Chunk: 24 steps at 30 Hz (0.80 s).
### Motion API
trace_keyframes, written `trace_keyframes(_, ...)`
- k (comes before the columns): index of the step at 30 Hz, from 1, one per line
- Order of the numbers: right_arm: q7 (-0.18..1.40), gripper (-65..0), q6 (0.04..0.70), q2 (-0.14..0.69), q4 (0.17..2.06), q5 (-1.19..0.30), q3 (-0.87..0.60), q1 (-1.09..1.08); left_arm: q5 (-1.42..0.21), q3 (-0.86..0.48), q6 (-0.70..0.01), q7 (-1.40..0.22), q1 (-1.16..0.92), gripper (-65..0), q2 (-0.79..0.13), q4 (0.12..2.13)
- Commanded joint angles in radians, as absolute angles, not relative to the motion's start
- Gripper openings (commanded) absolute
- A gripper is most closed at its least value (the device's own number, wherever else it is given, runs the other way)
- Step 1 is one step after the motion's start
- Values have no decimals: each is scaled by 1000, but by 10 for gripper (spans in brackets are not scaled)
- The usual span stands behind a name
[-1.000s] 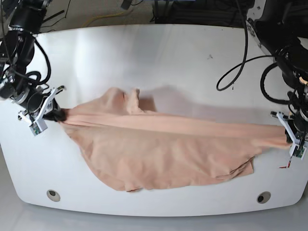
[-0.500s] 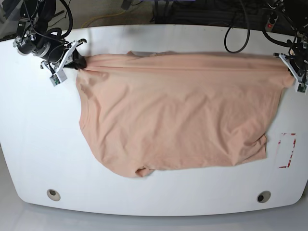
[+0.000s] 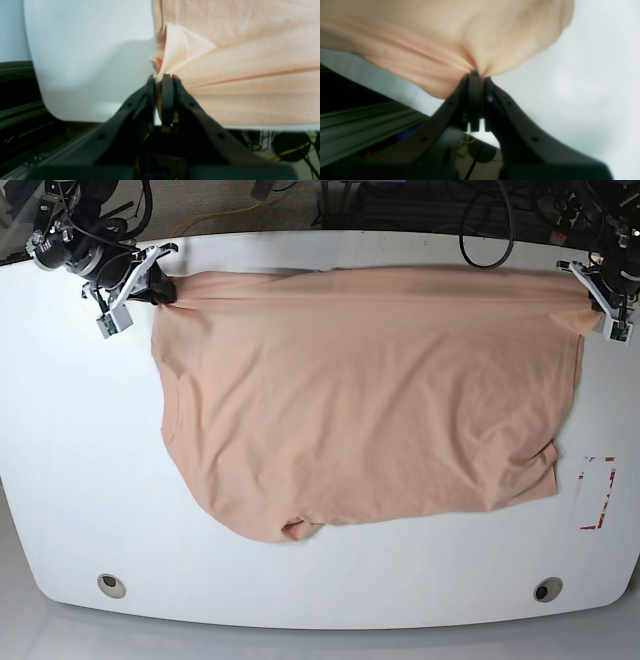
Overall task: Fold the T-shirt properly
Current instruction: 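Lower the shirt flat onto the table with both grippers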
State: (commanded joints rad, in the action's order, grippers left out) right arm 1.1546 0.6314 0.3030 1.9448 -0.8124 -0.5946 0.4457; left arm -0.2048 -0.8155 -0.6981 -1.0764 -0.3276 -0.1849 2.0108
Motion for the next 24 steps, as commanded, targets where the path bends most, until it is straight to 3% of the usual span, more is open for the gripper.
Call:
trace_keyframes(10, 1150, -650, 633, 302, 1946, -820, -595, 404, -208, -826, -698, -1076, -320, -650, -185, 2012)
trace_keyframes(17, 1155, -650, 625, 260, 1937, -811, -590, 298, -197, -828, -698, -1076, -179, -650, -160, 2008)
trace_keyframes(24, 1155, -650, 628, 262, 1787, -811, -588, 182, -110, -765, -698, -1076, -24, -650, -165, 1903)
